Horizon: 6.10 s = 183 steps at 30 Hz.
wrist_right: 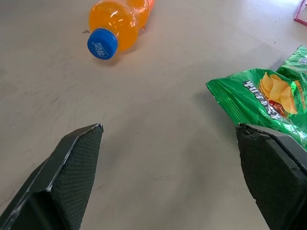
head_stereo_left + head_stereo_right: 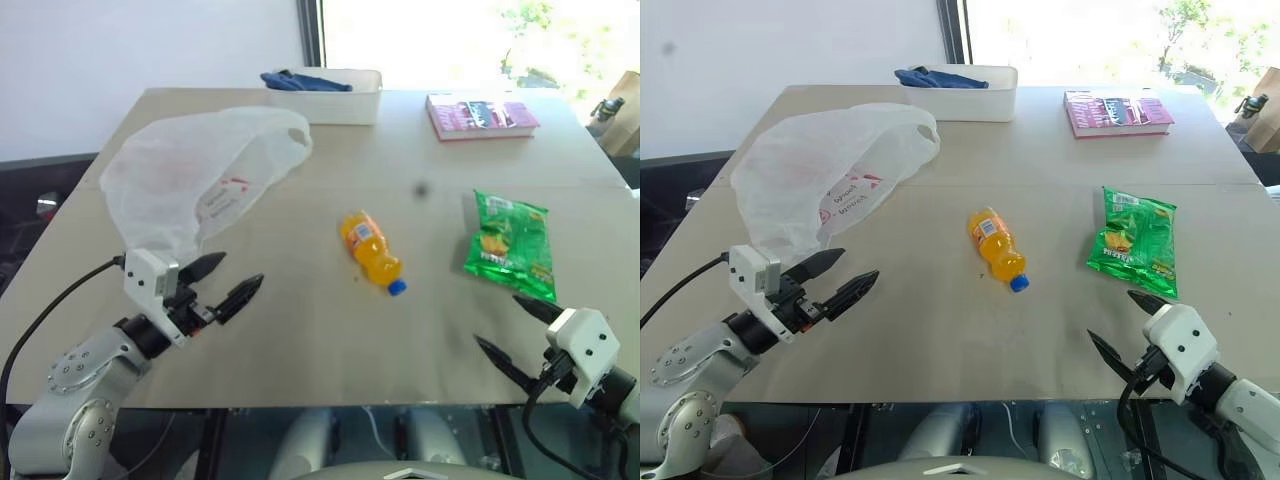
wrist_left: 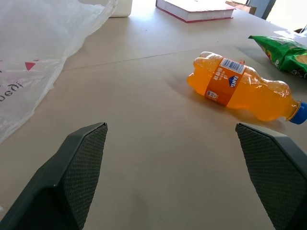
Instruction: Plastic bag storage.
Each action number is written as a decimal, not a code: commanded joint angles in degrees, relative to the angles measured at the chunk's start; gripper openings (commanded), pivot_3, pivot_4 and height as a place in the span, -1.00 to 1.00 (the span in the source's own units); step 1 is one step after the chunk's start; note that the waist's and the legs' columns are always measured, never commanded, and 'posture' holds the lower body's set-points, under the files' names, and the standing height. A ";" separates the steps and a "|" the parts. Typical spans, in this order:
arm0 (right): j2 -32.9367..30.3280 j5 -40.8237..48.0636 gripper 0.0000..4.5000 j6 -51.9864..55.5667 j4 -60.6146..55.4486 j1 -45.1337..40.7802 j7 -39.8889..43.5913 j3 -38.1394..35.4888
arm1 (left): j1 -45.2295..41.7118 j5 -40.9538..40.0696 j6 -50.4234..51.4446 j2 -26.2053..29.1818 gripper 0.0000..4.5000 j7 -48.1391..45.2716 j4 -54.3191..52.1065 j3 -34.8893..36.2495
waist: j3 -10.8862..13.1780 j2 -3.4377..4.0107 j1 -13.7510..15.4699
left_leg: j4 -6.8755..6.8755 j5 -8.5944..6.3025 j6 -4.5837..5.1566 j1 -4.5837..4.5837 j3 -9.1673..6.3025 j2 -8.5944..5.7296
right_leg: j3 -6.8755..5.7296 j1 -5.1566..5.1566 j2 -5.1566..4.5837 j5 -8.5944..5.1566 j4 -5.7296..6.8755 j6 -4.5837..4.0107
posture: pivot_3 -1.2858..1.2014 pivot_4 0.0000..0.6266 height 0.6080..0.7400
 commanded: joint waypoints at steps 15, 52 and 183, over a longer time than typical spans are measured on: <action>-6.50 12.11 1.00 -3.89 -4.06 -20.33 5.25 2.91 | -21.03 19.03 3.60 2.94 0.97 27.30 3.41 -2.75 | 0.02 -0.07 -0.19 | -0.02 0.08 -0.13 -0.10 -0.04 -0.02 | -0.07 -0.08 0.16 0.01 0.00 0.01 | 0.03 -0.52 1.00; -11.89 18.70 1.00 -3.43 -4.69 -24.53 8.21 0.93 | -18.48 26.69 24.72 -10.99 0.87 35.80 -4.08 -3.65 | 0.06 -0.19 1.30 | -0.07 0.04 -0.18 -0.39 -0.14 -0.01 | -0.18 -0.09 0.07 0.14 -0.66 0.04 | 0.03 -0.52 1.00; 19.28 -20.57 0.97 48.27 -9.82 -39.83 0.77 3.00 | -3.10 -27.98 17.07 17.35 -1.00 2.24 -8.88 -0.37 | 0.33 0.33 -0.68 | -0.08 0.27 -0.56 -1.07 -0.02 0.30 | 0.06 -1.15 0.39 0.26 -0.19 -0.17 | 0.03 -0.52 1.00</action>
